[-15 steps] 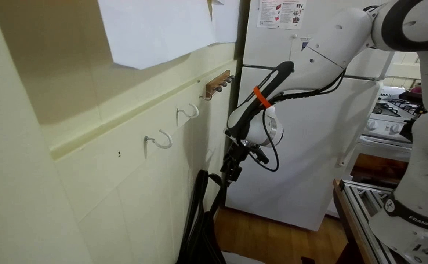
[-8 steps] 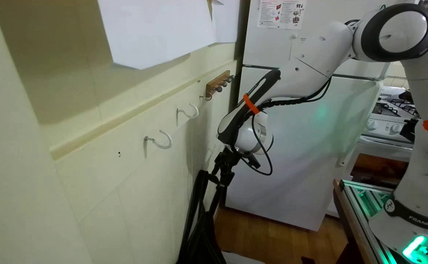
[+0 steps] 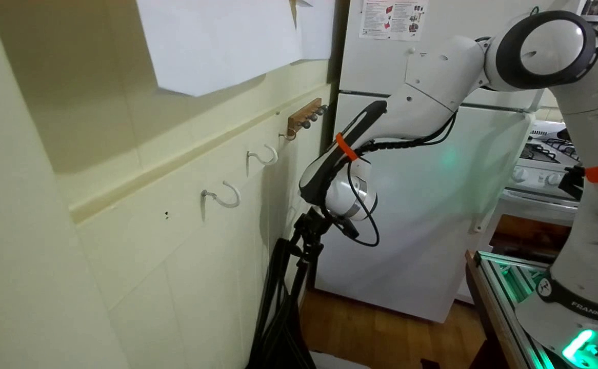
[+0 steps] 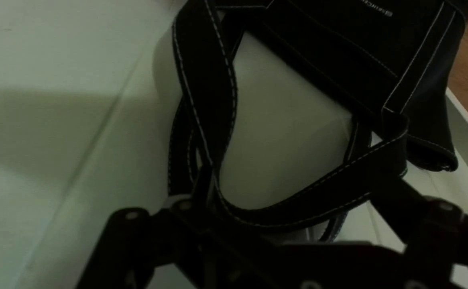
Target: Hang the bag on one of the hooks
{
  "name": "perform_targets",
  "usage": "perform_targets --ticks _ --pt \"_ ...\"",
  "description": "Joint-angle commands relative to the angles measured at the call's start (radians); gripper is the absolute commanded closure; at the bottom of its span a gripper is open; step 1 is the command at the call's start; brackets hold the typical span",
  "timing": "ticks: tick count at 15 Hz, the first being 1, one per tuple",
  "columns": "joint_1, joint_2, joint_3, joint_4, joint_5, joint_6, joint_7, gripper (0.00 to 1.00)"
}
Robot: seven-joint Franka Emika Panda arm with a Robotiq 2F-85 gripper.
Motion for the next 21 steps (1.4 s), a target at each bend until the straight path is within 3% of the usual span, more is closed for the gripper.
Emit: perform_targets --ticks 1,12,21 --pt "0.007 -0.023 0.016 -0.032 0.029 0.057 -0.002 0.0" --pt "-0.133 0.035 0.186 0.025 0.019 0.179 -0.083 0.0" --pt "-0.052 0.02 0.064 -0.046 0.005 0.187 0.033 0.0"
